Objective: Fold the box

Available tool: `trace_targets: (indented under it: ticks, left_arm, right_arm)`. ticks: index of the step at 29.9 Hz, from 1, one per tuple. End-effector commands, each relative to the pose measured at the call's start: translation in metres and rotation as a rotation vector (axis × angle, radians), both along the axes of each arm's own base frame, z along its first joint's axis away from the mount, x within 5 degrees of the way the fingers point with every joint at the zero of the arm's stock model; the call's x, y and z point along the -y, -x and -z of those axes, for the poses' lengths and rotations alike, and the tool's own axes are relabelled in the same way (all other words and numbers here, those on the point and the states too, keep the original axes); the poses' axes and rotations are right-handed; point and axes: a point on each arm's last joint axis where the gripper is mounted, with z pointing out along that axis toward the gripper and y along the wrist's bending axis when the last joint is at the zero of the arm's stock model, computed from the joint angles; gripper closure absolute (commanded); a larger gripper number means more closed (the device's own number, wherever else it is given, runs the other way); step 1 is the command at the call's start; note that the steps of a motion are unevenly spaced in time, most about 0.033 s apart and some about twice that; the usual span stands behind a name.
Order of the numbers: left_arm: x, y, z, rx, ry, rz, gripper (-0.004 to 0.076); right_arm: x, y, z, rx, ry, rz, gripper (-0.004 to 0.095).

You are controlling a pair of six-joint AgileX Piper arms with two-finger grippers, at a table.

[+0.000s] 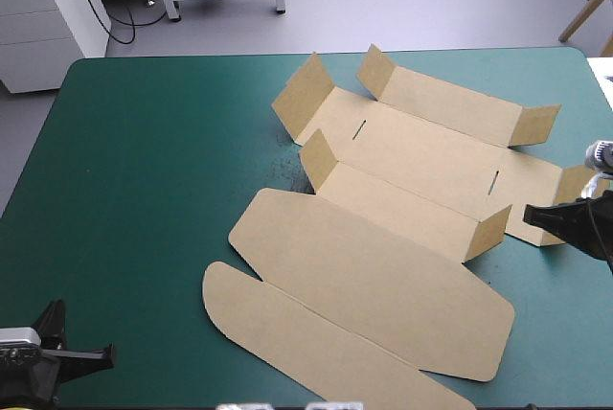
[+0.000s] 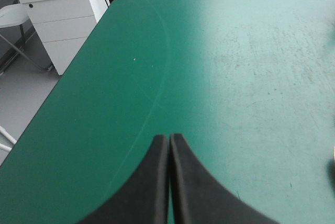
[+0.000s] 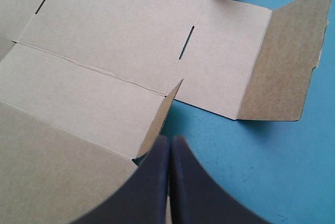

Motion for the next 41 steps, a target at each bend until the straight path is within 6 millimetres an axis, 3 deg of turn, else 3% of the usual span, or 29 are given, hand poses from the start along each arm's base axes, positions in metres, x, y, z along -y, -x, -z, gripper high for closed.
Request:
trace_targets:
  ticks: [1,15,20,25,28,35,41]
  left_arm:
    - [0.001,0.002,-0.013,0.107,-0.008,0.012,0.0734]
    - [0.001,0.002,-0.013,0.107,-0.008,0.012,0.0734]
    - [0.001,0.002,-0.013,0.107,-0.008,0.012,0.0734]
    - [0.001,0.002,-0.013,0.107,-0.008,0.012,0.0734]
    - [0.001,0.002,-0.013,0.107,-0.008,0.012,0.0734]
    - [0.001,0.002,-0.013,0.107,-0.008,0.012,0.0734]
    - [0.001,0.002,-0.013,0.107,-0.008,0.012,0.0734]
  right_arm:
    - [-0.004,0.008,-0.018,0.109,-0.002,-0.001,0.0927]
    - [-0.013,0.011,-0.023,0.165,-0.021,-0.081,0.0908]
    - [-0.014,0.012,-0.022,0.154,0.002,-0.11,0.0711]
    - [-0.014,0.013,-0.021,0.142,0.0,-0.112,0.0246]
    - [-0.015,0.013,-0.021,0.138,-0.013,-0.106,0.007]
    - [-0.012,0.004,-0.016,0.089,-0.065,-0.077,0.0039]
    - [0.001,-0.028,0.003,-0.028,-0.09,-0.065,0.0039]
